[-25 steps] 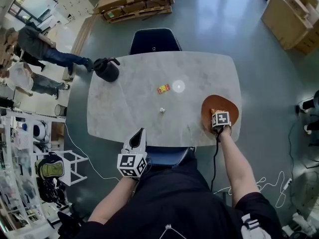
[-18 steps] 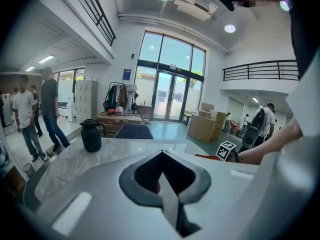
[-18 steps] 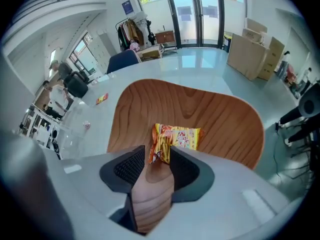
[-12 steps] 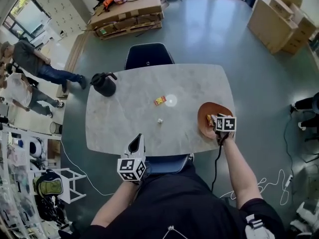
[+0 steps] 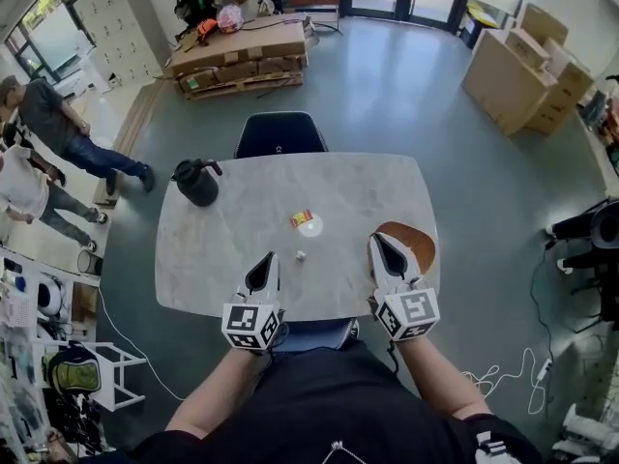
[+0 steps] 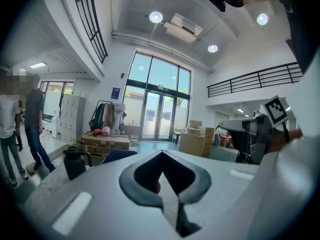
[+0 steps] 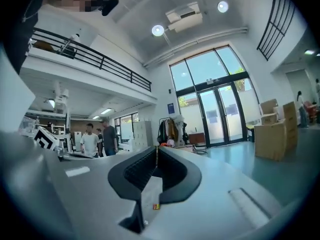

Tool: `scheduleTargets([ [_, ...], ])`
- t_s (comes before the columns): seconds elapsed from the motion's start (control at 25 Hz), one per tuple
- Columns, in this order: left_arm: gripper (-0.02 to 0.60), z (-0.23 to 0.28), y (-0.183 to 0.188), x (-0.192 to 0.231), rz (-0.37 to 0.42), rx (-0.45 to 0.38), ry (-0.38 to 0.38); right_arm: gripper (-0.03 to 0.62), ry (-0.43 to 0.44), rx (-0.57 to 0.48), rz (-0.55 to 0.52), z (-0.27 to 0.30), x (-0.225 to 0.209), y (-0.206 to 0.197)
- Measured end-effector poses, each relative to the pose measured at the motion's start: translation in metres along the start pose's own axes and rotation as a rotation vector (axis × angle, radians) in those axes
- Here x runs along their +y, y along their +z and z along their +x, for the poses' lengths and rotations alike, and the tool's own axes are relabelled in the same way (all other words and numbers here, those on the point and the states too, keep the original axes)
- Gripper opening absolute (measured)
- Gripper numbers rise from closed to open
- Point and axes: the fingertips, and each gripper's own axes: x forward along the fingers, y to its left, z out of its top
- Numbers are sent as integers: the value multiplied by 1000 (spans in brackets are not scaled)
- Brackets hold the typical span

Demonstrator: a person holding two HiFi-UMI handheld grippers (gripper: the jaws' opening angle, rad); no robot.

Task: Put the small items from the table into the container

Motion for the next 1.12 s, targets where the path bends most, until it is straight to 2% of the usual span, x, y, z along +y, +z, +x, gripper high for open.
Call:
scheduleTargets([
  [0.12, 3, -2, 5, -3, -4, -14, -21, 38, 31, 9, -31, -4, 28, -7],
  [0.28, 3, -6, 5, -1, -9, -22, -35, 38, 42, 43, -29, -6, 43, -19],
  [0.64, 3, -7, 8, -6, 1, -29, -50, 38, 4, 63, 29, -12, 31, -25],
  [0.8, 0, -10, 14, -9, 58, -38, -46, 38, 0, 66, 34, -13, 31, -24],
  [0.88, 0, -14, 20, -14, 77, -67, -55, 38, -3, 71, 41, -15, 30, -25],
  [1.0, 2, -19, 28, -20, 42, -130, -105, 36, -1, 53, 58, -17, 29, -26],
  [1.12, 3, -19, 29, -19, -3, -153, -131, 29, 14, 27, 75, -15, 30, -25],
])
